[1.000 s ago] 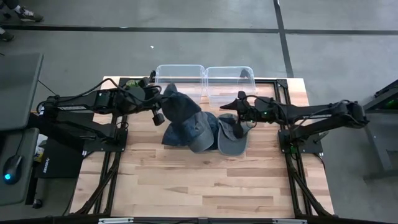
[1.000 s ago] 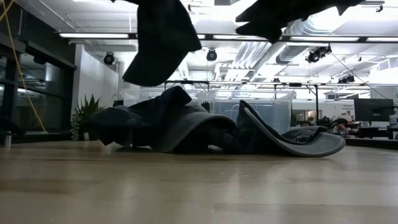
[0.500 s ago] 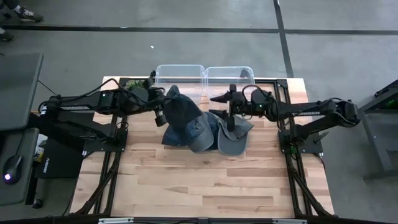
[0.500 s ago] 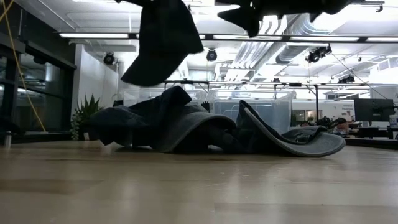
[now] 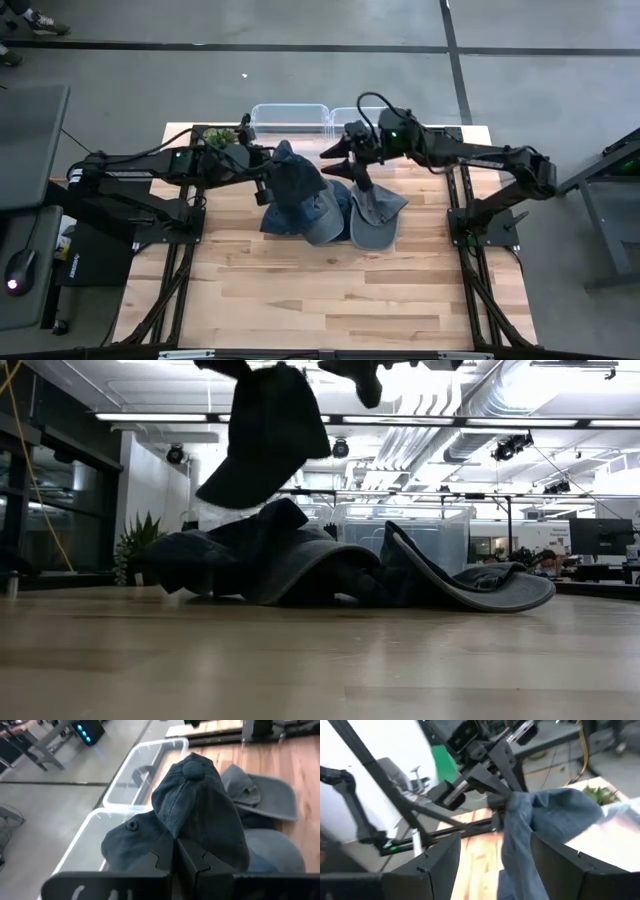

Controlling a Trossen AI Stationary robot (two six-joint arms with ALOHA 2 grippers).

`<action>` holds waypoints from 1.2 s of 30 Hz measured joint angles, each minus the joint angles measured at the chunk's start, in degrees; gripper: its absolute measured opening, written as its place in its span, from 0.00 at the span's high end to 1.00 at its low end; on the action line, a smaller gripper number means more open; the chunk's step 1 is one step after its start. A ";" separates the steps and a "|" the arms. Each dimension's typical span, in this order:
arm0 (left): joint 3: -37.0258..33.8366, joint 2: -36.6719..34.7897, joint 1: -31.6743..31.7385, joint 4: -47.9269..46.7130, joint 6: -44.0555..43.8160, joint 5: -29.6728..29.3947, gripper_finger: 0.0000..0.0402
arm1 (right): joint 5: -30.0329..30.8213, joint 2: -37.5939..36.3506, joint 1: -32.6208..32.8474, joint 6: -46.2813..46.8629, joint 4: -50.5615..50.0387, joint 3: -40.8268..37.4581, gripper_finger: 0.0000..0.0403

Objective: Pick & Place hat
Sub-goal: Put the left top blue cap into the left transparent bin

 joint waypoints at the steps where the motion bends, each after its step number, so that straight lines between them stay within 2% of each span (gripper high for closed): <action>1: -0.14 0.12 0.00 -0.36 0.08 -0.11 1.00 | -1.18 0.78 -0.31 0.06 -1.27 0.96 0.42; 6: -0.03 -0.11 0.00 1.18 1.23 -0.44 1.00 | -4.45 4.59 -0.59 -0.46 -4.99 3.10 0.42; 19: -0.05 -0.06 0.00 2.77 2.60 -0.12 1.00 | -4.38 7.14 -0.26 -3.71 -3.83 3.25 0.42; 30: -0.05 -0.06 0.00 3.23 2.55 0.33 1.00 | -2.87 7.03 0.99 -10.30 -3.90 3.25 0.42; 36: -0.05 -0.06 0.00 3.19 2.31 1.66 1.00 | 3.04 7.01 1.09 -16.90 -5.61 3.25 0.42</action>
